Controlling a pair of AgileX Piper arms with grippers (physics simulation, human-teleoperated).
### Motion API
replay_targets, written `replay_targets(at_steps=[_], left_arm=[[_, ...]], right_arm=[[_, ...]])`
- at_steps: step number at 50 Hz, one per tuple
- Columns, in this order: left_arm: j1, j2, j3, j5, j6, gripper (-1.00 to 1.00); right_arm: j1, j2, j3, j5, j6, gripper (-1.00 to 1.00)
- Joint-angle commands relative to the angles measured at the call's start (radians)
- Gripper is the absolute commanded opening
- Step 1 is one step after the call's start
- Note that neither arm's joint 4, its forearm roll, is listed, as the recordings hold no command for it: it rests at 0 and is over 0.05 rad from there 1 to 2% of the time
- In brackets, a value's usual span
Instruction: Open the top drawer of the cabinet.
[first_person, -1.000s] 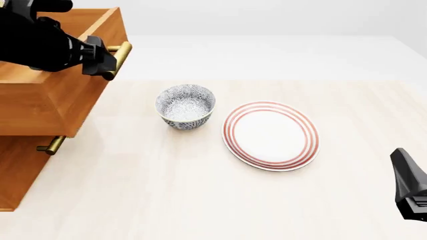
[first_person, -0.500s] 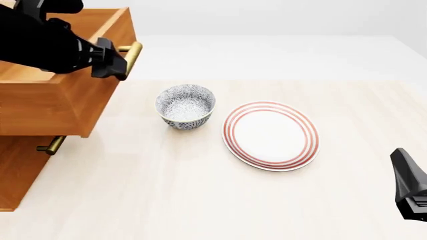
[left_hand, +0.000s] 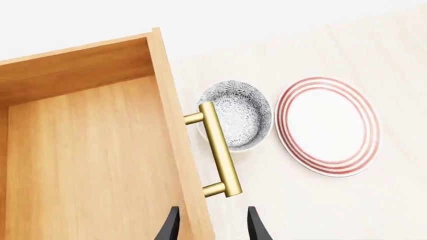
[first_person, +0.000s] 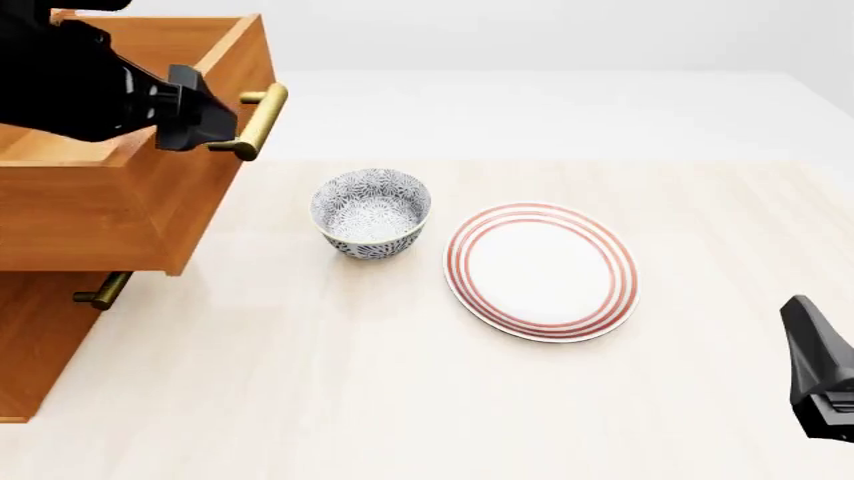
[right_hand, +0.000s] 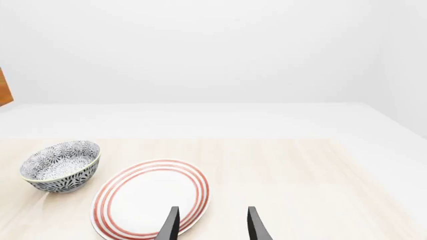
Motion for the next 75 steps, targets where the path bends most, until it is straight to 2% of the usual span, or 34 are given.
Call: replay_targets(at_steps=[1, 35, 58, 75], left_arm=[[0.013, -0.035, -0.01, 0.027, 0.02, 1.0], [0.028, -0.147, -0.043, 0.083, 0.04, 1.0], [0.077, -0.262, -0.088, 0.109, 0.025, 1.0], [0.138, -0.345, -0.126, 0.133, 0.043, 1.0]], right_arm=[[0.0, -0.007, 0.001, 0.005, -0.001, 1.0], [0.0, -0.008, 0.001, 0.006, -0.001, 1.0], [0.0, -0.009, 0.001, 0.007, -0.001, 1.0], [0.0, -0.008, 0.001, 0.007, -0.001, 1.0]])
